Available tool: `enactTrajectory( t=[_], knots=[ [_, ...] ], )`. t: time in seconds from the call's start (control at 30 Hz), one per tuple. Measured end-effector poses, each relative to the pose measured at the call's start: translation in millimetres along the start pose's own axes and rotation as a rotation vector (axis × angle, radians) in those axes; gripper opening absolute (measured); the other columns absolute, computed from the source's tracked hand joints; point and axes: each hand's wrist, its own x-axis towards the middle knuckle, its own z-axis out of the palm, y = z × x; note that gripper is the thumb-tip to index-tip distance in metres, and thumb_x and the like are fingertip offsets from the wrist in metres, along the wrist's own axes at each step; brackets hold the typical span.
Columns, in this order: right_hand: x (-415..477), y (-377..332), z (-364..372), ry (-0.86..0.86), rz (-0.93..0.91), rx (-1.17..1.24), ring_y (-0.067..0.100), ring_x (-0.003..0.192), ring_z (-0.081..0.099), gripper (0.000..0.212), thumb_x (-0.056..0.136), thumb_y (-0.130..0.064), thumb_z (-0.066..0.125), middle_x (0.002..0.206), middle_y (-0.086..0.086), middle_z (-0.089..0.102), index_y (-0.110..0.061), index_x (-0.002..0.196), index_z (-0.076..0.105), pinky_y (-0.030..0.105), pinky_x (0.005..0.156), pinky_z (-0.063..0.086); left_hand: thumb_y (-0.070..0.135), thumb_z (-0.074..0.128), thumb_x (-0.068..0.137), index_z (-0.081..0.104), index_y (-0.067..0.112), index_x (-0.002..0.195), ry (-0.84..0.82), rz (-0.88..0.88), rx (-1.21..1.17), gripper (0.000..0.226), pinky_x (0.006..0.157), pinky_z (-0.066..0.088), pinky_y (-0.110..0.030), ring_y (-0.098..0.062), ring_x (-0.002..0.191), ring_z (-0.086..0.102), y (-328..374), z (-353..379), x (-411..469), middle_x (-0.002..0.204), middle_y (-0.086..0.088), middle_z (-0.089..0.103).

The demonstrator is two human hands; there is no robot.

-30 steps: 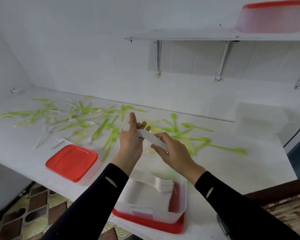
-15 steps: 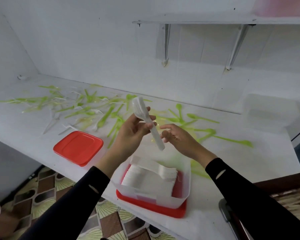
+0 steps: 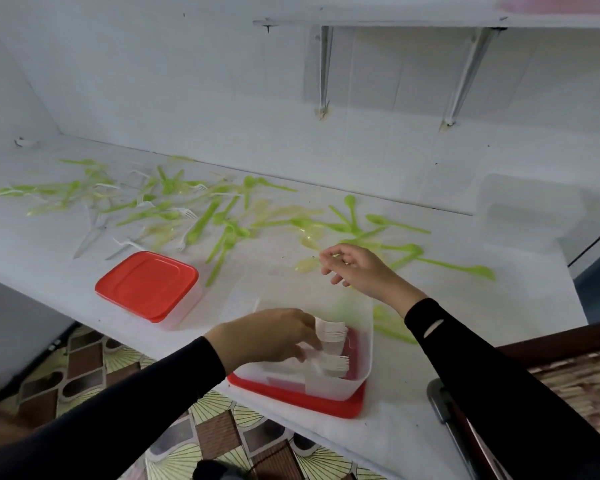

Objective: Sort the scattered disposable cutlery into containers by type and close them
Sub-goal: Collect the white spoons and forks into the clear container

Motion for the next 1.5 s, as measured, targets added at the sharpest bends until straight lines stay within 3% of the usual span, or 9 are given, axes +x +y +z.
enactTrajectory(
  t=[0.17,0.3,0.53,0.8,1.0,1.1,1.27,1.43,1.5],
  knots=[
    [-0.1,-0.2,0.8,0.005,0.016,-0.041,0.013,0.082,0.070,0.015,0.093,-0.044,0.060,0.096,-0.007,0.072,-0.033,0.099,0.067,0.023,0.076,0.049,0.026,0.065,0.091,0.060,0.020,0.120,-0.024,-0.095,0.072,0.030,0.087,0.048,-0.038,-0.020,0.111,0.054,-6.9,0.7,4.8,0.116,0.000,0.060],
    [-1.0,-2.0,1.7,-0.002,0.030,-0.060,0.011,0.082,0.069,0.014,0.095,-0.039,0.060,0.097,-0.004,0.072,-0.028,0.101,0.067,0.016,0.069,0.047,0.023,0.067,0.089,0.063,0.016,0.100,0.022,-0.097,0.026,0.013,0.072,0.050,-0.040,-0.024,0.092,0.057,-13.2,-0.9,7.5,0.102,-0.001,0.054],
    [9.0,-5.4,10.4,0.037,-0.012,-0.129,0.002,0.082,0.061,0.013,0.094,-0.034,0.061,0.095,-0.010,0.071,-0.027,0.100,0.070,0.015,0.075,0.047,0.036,0.072,0.085,0.068,0.015,0.098,0.052,-0.195,-0.129,0.025,0.070,0.048,-0.033,-0.023,0.084,0.060,-26.1,-1.5,6.9,0.098,0.000,0.058],
    [69.6,-41.5,52.5,-0.011,-0.075,-0.192,0.015,0.080,0.067,0.015,0.097,-0.016,0.055,0.091,-0.004,0.073,-0.017,0.102,0.069,0.032,0.083,0.052,0.049,0.067,0.084,0.074,0.014,0.085,0.597,-0.089,-0.431,0.035,0.064,0.047,-0.018,-0.006,0.065,0.055,-90.9,-41.7,-30.0,0.078,0.003,0.060],
    [150.8,-74.8,131.4,-0.149,-0.036,-0.253,0.016,0.085,0.069,0.017,0.099,-0.021,0.051,0.096,-0.005,0.072,-0.026,0.103,0.067,0.025,0.074,0.051,0.041,0.068,0.088,0.072,0.019,0.076,0.676,-0.384,-0.506,0.024,0.066,0.045,-0.012,-0.004,0.070,0.061,-215.8,-48.5,-106.2,0.075,0.009,0.066],
    [187.6,-86.1,172.6,-0.198,-0.023,-0.299,0.007,0.080,0.065,0.015,0.099,-0.022,0.052,0.098,-0.003,0.072,-0.027,0.103,0.066,0.019,0.071,0.049,0.043,0.067,0.087,0.070,0.032,0.074,0.691,-0.565,-0.550,0.018,0.067,0.051,-0.022,-0.004,0.070,0.063,-273.2,-44.3,-150.5,0.076,0.013,0.069],
    [239.7,-93.6,236.4,-0.262,-0.023,-0.414,0.009,0.090,0.061,0.017,0.099,-0.026,0.052,0.109,-0.008,0.064,-0.031,0.104,0.067,0.024,0.077,0.051,0.039,0.063,0.092,0.073,0.028,0.084,0.721,-0.783,-0.587,0.017,0.075,0.056,-0.037,-0.004,0.068,0.065,-352.3,-30.7,-218.0,0.074,0.018,0.071],
    [286.8,-94.7,286.9,-0.218,-0.139,-0.782,0.014,0.111,0.056,0.052,0.089,0.007,0.040,0.118,-0.009,0.058,-0.032,0.105,0.071,0.033,0.082,0.049,0.031,0.064,0.091,0.065,0.034,0.090,0.623,-0.941,-0.551,0.003,0.077,0.055,-0.034,-0.009,0.080,0.066,-414.4,-15.5,-250.8,0.079,0.016,0.067],
    [297.8,-91.3,295.1,-0.135,-0.186,-0.920,0.017,0.113,0.052,0.052,0.084,0.011,0.043,0.117,-0.008,0.058,-0.027,0.109,0.069,0.032,0.081,0.045,0.039,0.061,0.093,0.063,0.028,0.102,0.537,-1.007,-0.501,0.015,0.074,0.050,-0.030,-0.014,0.084,0.062,-428.3,-6.3,-249.6,0.083,0.013,0.061]
  ],
)
